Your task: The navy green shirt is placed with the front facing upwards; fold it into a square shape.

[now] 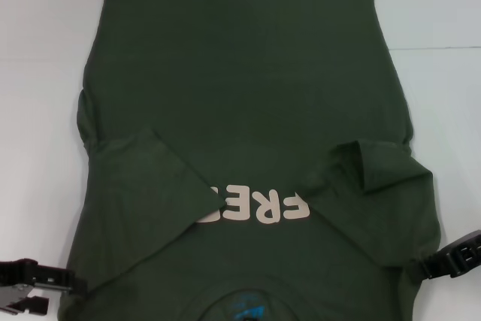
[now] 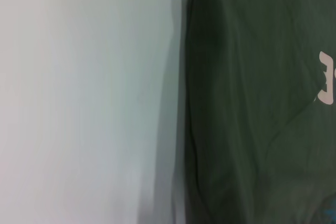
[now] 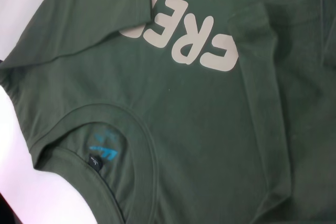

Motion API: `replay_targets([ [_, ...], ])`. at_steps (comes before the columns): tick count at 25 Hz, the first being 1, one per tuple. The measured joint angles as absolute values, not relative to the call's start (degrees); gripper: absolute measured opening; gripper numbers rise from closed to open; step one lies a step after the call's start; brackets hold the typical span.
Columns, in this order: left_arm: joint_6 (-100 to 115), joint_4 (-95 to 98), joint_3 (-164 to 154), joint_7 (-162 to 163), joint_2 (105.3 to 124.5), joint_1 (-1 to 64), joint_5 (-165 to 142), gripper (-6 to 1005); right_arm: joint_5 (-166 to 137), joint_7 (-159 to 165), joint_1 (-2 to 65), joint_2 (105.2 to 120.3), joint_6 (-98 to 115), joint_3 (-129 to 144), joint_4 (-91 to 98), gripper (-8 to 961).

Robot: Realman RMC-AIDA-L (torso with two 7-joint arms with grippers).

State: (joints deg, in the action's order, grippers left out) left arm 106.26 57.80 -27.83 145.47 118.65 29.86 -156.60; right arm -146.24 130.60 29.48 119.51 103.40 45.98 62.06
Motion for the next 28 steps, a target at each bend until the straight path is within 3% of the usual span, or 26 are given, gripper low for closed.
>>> replay_targets([
  [28,103.3,54.8,-28.5,145.5,118.54,31.1,-157.6,802,-146.2,130.2,30.3,119.22,103.7,45.9,61.1,41],
])
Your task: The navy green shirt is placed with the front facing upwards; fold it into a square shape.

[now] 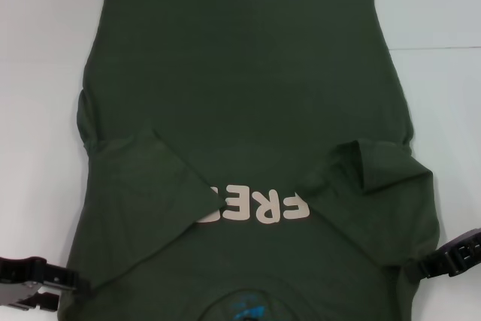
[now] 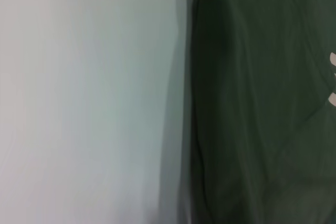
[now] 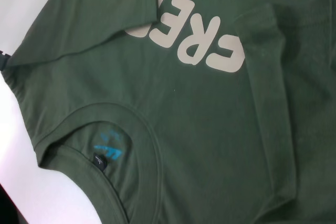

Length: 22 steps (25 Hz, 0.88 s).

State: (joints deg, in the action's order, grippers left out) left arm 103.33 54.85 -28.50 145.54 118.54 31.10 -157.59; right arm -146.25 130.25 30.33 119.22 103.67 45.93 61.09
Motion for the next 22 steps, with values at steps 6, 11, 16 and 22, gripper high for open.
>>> replay_targets([
  [6,103.3,54.8,-29.6,145.5,118.45,31.3,-157.8,646,-146.2,130.2,30.3,119.17,103.7,45.9,61.1,41],
  [11,103.3,54.8,-30.1,145.5,118.47,31.4,-157.9,453,-146.2,130.2,30.3,119.17,103.7,45.8,61.1,41],
  [16,103.3,54.5,-30.3,145.4,118.54,31.4,-157.9,292,-145.2,130.2,30.1,118.99,103.7,45.8,60.6,41],
  [22,103.1,53.9,-30.2,144.0,118.61,31.4,-157.7,152,-143.9,129.5,29.6,118.69,103.7,45.6,59.7,41],
])
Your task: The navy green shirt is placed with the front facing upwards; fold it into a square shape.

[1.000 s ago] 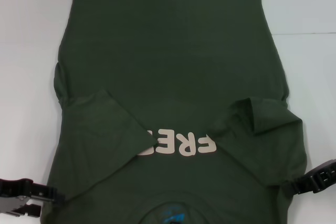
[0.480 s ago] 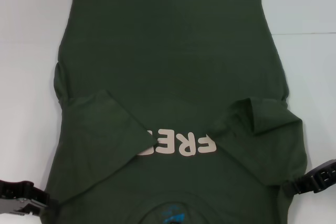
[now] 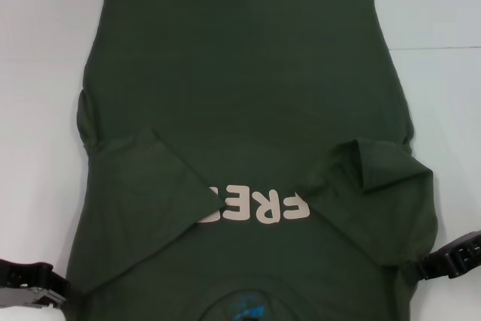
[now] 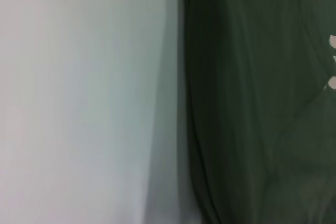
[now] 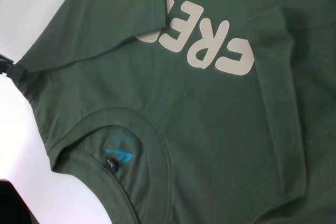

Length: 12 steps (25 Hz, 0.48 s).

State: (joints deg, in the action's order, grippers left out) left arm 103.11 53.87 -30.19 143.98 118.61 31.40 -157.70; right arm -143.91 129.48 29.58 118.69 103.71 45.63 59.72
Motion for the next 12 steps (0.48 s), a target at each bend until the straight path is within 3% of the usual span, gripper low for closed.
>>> replay_targets([
  [12,100.5,47.7,-22.8,122.3,118.26,30.6,-154.3,77,-143.2,109.5,26.8,119.15,103.7,28.5,50.0,40],
])
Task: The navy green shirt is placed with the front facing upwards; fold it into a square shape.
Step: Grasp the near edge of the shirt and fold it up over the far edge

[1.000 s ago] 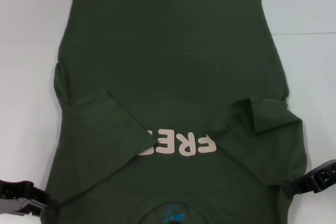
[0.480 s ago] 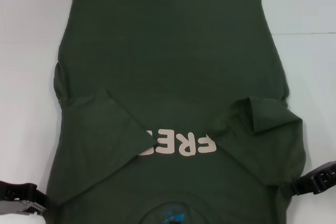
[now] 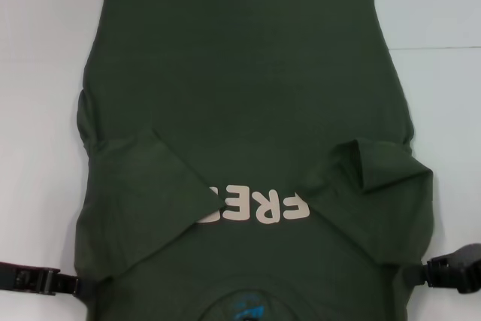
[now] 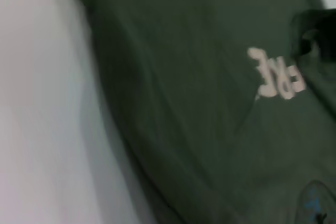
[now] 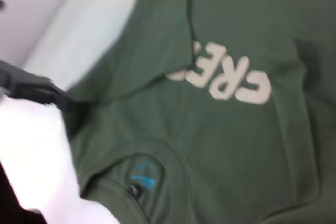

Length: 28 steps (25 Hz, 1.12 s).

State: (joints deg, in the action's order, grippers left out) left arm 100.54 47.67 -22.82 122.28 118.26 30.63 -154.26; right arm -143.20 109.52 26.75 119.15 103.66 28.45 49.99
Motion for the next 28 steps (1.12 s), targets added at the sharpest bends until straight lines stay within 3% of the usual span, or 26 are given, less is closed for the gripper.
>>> replay_targets([
  [9,100.2,43.7,-15.6,102.6,117.96,28.4,-149.9,64,-134.4,89.8,20.4,118.46,105.6,21.0,42.1,40],
  [28,106.4,40.8,-9.4,61.0,119.14,22.9,-145.5,61,-132.5,51.0,10.6,117.75,113.6,4.8,30.7,40],
])
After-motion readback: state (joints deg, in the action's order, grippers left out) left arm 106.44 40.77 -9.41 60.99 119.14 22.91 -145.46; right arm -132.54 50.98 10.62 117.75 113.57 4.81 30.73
